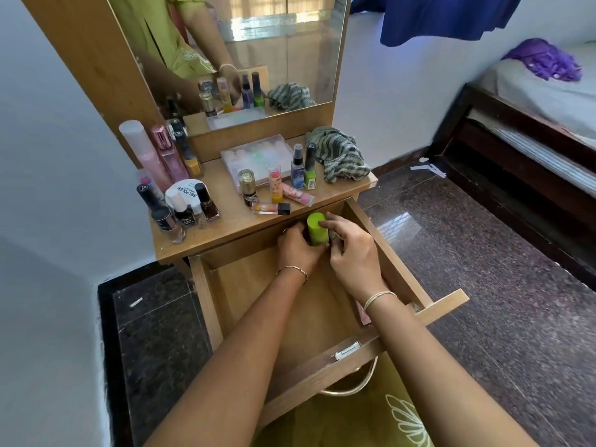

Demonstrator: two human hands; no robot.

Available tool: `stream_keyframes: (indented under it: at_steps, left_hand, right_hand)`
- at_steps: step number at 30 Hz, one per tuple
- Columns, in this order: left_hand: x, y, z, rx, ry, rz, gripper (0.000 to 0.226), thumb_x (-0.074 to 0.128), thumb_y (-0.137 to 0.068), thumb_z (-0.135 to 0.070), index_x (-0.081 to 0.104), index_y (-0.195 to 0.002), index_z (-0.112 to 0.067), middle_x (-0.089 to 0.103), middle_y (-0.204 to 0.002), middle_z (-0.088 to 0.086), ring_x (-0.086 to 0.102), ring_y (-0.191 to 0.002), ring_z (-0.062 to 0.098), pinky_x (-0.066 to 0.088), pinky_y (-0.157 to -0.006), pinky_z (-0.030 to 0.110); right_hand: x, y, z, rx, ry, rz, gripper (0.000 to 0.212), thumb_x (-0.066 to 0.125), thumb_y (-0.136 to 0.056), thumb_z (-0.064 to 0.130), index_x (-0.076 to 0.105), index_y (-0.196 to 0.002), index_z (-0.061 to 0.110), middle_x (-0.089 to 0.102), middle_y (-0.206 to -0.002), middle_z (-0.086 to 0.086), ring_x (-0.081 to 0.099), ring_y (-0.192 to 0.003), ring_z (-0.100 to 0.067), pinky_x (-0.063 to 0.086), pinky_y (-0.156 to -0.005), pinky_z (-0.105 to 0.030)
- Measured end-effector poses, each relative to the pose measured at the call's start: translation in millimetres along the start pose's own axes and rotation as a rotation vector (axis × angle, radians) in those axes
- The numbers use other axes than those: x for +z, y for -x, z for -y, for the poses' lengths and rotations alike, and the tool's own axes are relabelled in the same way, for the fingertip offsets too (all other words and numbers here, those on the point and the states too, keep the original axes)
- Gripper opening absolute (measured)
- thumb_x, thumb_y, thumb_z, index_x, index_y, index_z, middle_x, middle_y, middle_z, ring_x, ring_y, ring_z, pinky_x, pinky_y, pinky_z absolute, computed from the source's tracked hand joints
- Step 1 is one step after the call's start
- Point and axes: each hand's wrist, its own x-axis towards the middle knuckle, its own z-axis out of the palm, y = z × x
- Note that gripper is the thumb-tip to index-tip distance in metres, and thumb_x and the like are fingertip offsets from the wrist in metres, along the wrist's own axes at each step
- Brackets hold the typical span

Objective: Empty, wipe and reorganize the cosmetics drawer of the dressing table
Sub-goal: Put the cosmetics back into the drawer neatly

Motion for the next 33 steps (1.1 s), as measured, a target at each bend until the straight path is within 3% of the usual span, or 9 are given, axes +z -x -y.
stream_keyframes:
  at_steps: [6,11,16,19,22,25,28,31,33]
  left_hand:
    - [8.2,-4.4,-2.3,0.008,0.053,-0.036,0.037,0.083,-0.064,-0.015,0.07,-0.099,-0.01,0.073,-0.098,0.011,0.068,-0.092,0.024,0.052,-0.079,0.026]
    - [8.9,1.1,-0.8,-0.051,0.188,-0.047,0.042,0.08,-0.065,-0.003,0.063,-0.103,-0.01,0.07,-0.102,0.007,0.067,-0.092,0.02,0.055,-0.085,0.034]
    - [-12.9,14.1,-5.0,-0.083,0.304,-0.077,0.038,0.073,-0.068,0.007,0.06,-0.098,-0.012,0.067,-0.089,0.005,0.063,-0.074,0.017,0.056,-0.076,0.032]
    - [-37.7,33.9,-10.2,-0.022,0.346,-0.121,0.031,0.073,-0.071,0.004,0.059,-0.089,-0.018,0.064,-0.077,-0.005,0.064,-0.069,0.01,0.052,-0.064,0.012]
    - [-69.5,59.1,-14.2,0.059,0.384,-0.207,0.026,0.075,-0.075,-0.007,0.061,-0.091,-0.022,0.066,-0.076,-0.009,0.062,-0.067,-0.002,0.048,-0.061,0.007]
    - [-105.2,77.8,-12.4,0.085,0.433,-0.342,0.019,0.074,-0.078,-0.016,0.062,-0.089,-0.026,0.066,-0.076,-0.008,0.062,-0.069,0.0,0.051,-0.062,0.013]
    - [-142.5,87.0,-5.0,0.066,0.487,-0.546,0.011,0.072,-0.08,-0.02,0.064,-0.089,-0.022,0.066,-0.078,-0.007,0.062,-0.07,0.005,0.053,-0.064,0.022]
    - [-179.4,85.6,5.2,0.024,0.574,-0.75,0.01,0.07,-0.083,-0.023,0.064,-0.09,-0.024,0.064,-0.082,-0.012,0.058,-0.069,-0.006,0.051,-0.068,0.02]
    - [-201.3,80.2,11.8,0.003,0.594,-0.793,0.012,0.065,-0.086,-0.022,0.064,-0.097,-0.026,0.065,-0.091,-0.012,0.058,-0.076,-0.007,0.051,-0.073,0.017]
  right_hand:
    - [-1.8,-2.5,-5.7,0.079,0.07,-0.049,0.041,0.054,-0.082,-0.008,0.069,-0.116,0.009,0.064,-0.125,-0.005,0.059,-0.117,-0.018,0.039,-0.103,-0.019]
    - [0.4,-1.3,-7.4,0.074,0.095,-0.038,0.042,0.057,-0.082,-0.008,0.068,-0.118,0.009,0.063,-0.128,-0.004,0.057,-0.119,-0.017,0.035,-0.102,-0.015]
    - [-0.4,-0.7,-6.2,0.025,0.124,-0.097,0.046,0.055,-0.076,-0.009,0.067,-0.117,0.008,0.063,-0.122,-0.006,0.057,-0.115,-0.02,0.031,-0.099,-0.011]
    - [-2.8,1.3,-1.1,-0.023,0.131,-0.136,0.04,0.058,-0.076,-0.003,0.067,-0.112,0.012,0.062,-0.116,-0.003,0.058,-0.106,-0.018,0.037,-0.092,-0.015]
    - [-5.0,4.1,10.2,-0.083,0.119,-0.181,0.034,0.059,-0.079,0.001,0.067,-0.11,0.014,0.062,-0.114,-0.002,0.058,-0.102,-0.017,0.045,-0.089,-0.023]
    - [-3.8,6.8,32.1,-0.14,0.071,-0.198,0.03,0.059,-0.082,0.005,0.066,-0.11,0.014,0.062,-0.114,-0.001,0.059,-0.102,-0.017,0.05,-0.088,-0.029]
    - [3.1,7.5,65.5,-0.205,0.014,-0.153,0.029,0.06,-0.084,0.009,0.064,-0.112,0.016,0.062,-0.117,0.001,0.058,-0.106,-0.014,0.049,-0.092,-0.028]
    - [15.8,6.8,103.5,-0.29,-0.044,-0.084,0.03,0.06,-0.085,0.012,0.062,-0.114,0.017,0.061,-0.117,0.002,0.056,-0.11,-0.013,0.047,-0.093,-0.026]
    - [27.2,6.4,127.1,-0.335,-0.039,-0.029,0.033,0.06,-0.086,0.017,0.061,-0.119,0.019,0.059,-0.115,0.003,0.058,-0.1,-0.011,0.048,-0.083,-0.022]
